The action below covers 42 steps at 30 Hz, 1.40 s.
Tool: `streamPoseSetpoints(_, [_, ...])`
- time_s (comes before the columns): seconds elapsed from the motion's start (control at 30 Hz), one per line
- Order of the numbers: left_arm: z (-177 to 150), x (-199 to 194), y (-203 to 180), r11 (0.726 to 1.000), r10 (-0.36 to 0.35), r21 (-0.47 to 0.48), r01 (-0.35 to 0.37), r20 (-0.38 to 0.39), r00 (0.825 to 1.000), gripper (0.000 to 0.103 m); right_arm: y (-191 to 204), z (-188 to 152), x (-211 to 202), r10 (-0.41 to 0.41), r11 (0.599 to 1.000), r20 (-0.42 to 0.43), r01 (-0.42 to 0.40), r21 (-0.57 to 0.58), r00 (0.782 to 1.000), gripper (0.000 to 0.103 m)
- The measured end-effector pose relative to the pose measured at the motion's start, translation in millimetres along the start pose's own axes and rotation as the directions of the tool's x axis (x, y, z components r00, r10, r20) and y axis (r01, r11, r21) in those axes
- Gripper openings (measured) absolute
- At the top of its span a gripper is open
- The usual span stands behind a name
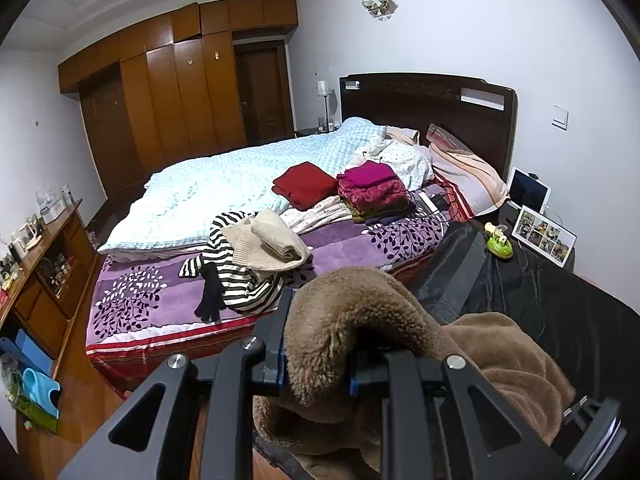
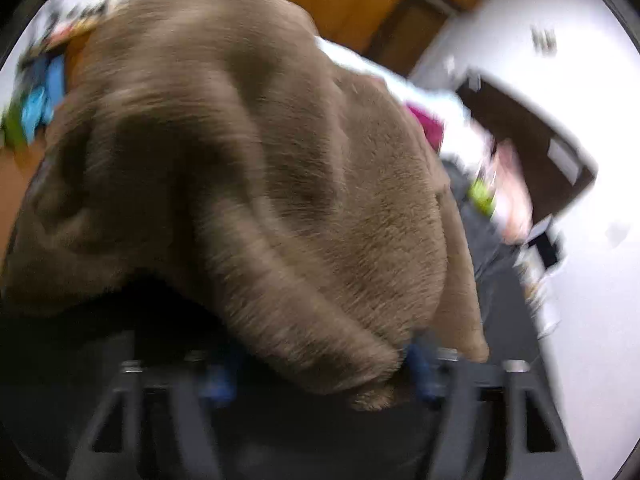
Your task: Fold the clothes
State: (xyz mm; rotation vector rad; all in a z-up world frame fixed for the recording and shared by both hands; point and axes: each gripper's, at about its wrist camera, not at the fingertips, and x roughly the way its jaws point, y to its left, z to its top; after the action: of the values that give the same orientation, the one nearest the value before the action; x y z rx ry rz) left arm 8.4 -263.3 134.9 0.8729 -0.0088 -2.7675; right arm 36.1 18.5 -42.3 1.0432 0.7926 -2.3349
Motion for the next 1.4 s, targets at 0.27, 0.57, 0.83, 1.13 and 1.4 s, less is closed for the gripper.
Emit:
streamPoseSetpoints(0.27, [2.1, -19.6, 8.1, 0.999, -0.020, -0.038, 0.020, 0.023, 1.000, 0.023, -66.1, 17.3, -88.9, -0.066, 0.934, 0.194, -0.008, 0.357, 0.979, 0.015])
streamPoseSetpoints(0.57, [23.4, -84.6, -0.8, 0.982, -0.168, -0.066, 0.178, 0.131, 0.977, 0.023, -126.5, 38.9, -254.6, -0.390, 0.837, 0.394, 0.141, 0.529, 0.832, 0.015])
streamPoseSetpoints(0.83, [34.6, -129.1, -18.1, 0.904, -0.401, -0.087, 0.418, 0.167, 0.901, 0.026, -144.3, 63.2, -408.8, -0.604, 0.759, 0.512, 0.245, 0.603, 0.611, 0.015])
streamPoseSetpoints(1.13, [22.9, -163.0, -61.2, 0.821, -0.551, -0.064, 0.568, 0.175, 0.816, 0.029, -120.0, 75.7, -514.7, -0.727, 0.682, 0.526, 0.374, 0.629, 0.441, 0.015])
streamPoseSetpoints(1.4, [-20.8, -194.1, -131.5, 0.754, -0.657, 0.103, 0.649, 0.138, 0.742, 0.083, -94.9, 89.9, -585.6, -0.793, 0.607, 0.521, 0.486, 0.629, 0.316, 0.015])
